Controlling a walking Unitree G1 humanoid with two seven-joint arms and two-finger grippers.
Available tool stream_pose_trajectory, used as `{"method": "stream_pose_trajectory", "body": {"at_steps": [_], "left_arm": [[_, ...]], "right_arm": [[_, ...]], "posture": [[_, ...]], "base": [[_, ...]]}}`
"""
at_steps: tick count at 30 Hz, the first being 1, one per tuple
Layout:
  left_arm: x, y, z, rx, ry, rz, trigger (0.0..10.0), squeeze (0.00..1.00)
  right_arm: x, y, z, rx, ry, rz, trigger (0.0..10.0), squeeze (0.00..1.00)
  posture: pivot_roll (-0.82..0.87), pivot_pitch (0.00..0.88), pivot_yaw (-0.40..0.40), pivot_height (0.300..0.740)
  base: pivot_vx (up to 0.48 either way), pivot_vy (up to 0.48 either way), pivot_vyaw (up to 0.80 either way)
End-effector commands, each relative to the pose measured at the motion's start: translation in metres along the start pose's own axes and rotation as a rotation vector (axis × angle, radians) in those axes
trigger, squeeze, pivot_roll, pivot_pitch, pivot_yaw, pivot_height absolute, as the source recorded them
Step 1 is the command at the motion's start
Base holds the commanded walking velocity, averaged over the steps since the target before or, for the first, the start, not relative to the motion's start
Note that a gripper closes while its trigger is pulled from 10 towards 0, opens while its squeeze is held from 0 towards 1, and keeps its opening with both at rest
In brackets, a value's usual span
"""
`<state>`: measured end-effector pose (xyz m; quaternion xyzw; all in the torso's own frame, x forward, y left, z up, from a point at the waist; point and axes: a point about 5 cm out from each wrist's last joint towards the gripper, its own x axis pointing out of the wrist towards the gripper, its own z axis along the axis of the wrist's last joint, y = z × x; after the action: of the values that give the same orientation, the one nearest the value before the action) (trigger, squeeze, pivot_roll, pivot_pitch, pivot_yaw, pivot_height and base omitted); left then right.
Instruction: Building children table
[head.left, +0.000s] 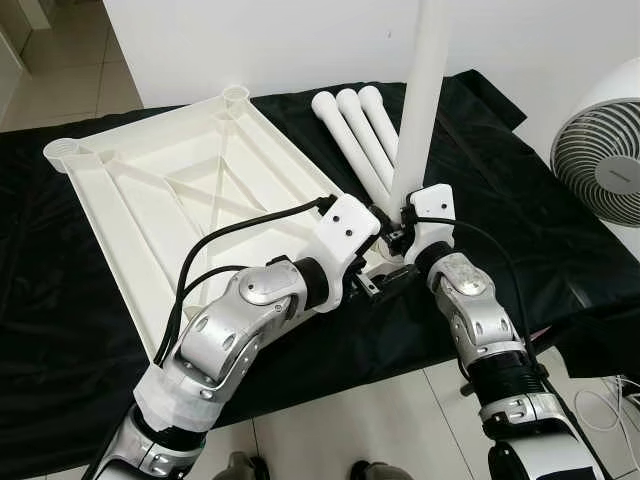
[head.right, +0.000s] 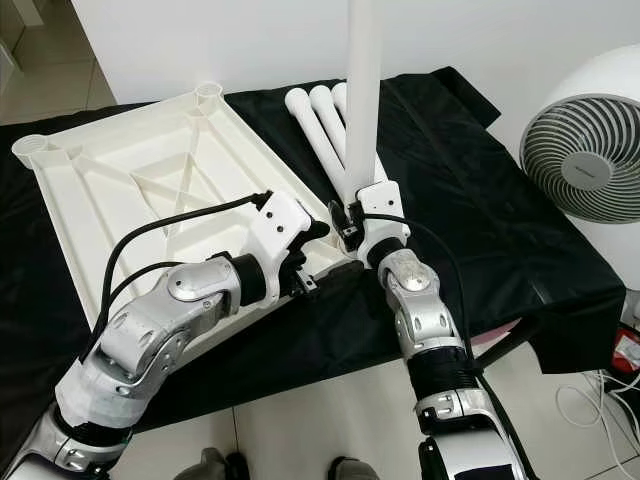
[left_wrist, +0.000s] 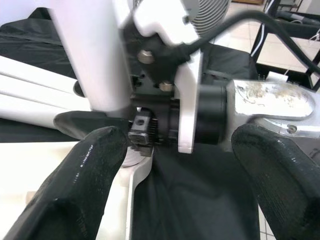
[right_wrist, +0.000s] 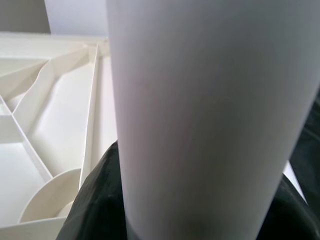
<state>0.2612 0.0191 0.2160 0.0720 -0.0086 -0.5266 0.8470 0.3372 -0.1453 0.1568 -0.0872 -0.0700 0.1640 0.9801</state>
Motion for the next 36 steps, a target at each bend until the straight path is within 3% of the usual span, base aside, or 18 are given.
{"method": "stream_pose_trajectory", "body": {"at_steps": [1,12,18,36], "left_arm": [[-0.002,0.000,-0.002,-0.008,0.010,0.006,10.0,0.00],[-0.001,0.001,-0.001,-0.007,0.012,-0.003,10.0,0.00],[-0.002,0.001,-0.001,-0.007,0.014,-0.001,10.0,0.00],[-0.002,0.000,-0.001,-0.008,0.019,-0.006,10.0,0.00]], "right_arm": [[-0.025,0.001,-0.051,0.035,0.194,-0.036,10.0,0.00],[-0.032,-0.009,-0.054,0.115,0.174,-0.109,10.0,0.00],[-0.031,-0.013,-0.055,0.250,0.183,-0.157,10.0,0.00],[-0.026,-0.011,-0.050,0.158,0.168,-0.135,10.0,0.00]], "posture": [[-0.09,0.125,0.053,0.740],[-0.10,0.129,0.060,0.740],[-0.09,0.132,0.064,0.740],[-0.09,0.133,0.066,0.740]], "base": [[0.000,0.000,0.00],[0.000,0.000,0.00],[0.000,0.000,0.00],[0.000,0.000,0.00]]}}
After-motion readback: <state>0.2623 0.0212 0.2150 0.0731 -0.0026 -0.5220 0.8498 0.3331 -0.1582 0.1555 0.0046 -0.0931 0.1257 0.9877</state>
